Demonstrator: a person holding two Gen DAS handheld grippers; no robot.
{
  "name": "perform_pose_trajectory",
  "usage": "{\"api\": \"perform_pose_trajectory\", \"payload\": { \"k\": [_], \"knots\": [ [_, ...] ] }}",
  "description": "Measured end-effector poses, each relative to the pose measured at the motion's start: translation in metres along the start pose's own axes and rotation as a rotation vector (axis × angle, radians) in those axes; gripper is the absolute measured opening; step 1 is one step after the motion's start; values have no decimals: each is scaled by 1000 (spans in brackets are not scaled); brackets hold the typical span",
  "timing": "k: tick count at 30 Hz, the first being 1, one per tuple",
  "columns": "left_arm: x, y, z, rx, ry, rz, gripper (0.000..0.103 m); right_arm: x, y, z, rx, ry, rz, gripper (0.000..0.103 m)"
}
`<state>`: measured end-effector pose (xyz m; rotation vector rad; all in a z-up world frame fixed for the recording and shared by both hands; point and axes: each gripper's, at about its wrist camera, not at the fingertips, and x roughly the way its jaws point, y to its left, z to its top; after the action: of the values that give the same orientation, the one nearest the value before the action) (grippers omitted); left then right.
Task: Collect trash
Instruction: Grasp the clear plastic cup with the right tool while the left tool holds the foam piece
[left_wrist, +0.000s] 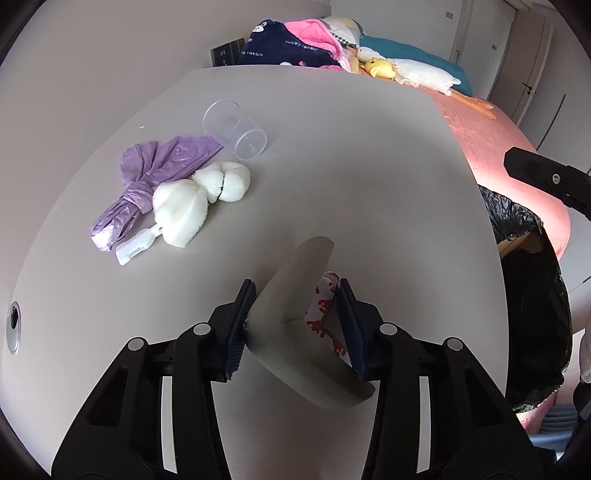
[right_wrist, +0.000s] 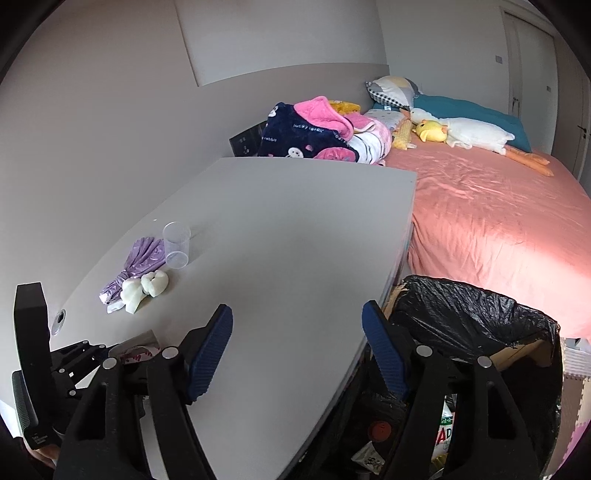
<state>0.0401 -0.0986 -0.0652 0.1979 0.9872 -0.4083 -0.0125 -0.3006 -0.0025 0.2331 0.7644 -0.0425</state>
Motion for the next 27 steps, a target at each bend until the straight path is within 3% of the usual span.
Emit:
{"api": "perform_pose_trajectory", "payload": {
  "k": [2, 27],
  "knots": [
    [-1, 6, 1, -9, -1, 6, 44, 8, 7, 2, -12, 14, 17, 68],
    [-33, 93, 35, -140, -102, 89, 43, 104, 95, 36, -153, 127, 103, 68]
  ]
}}
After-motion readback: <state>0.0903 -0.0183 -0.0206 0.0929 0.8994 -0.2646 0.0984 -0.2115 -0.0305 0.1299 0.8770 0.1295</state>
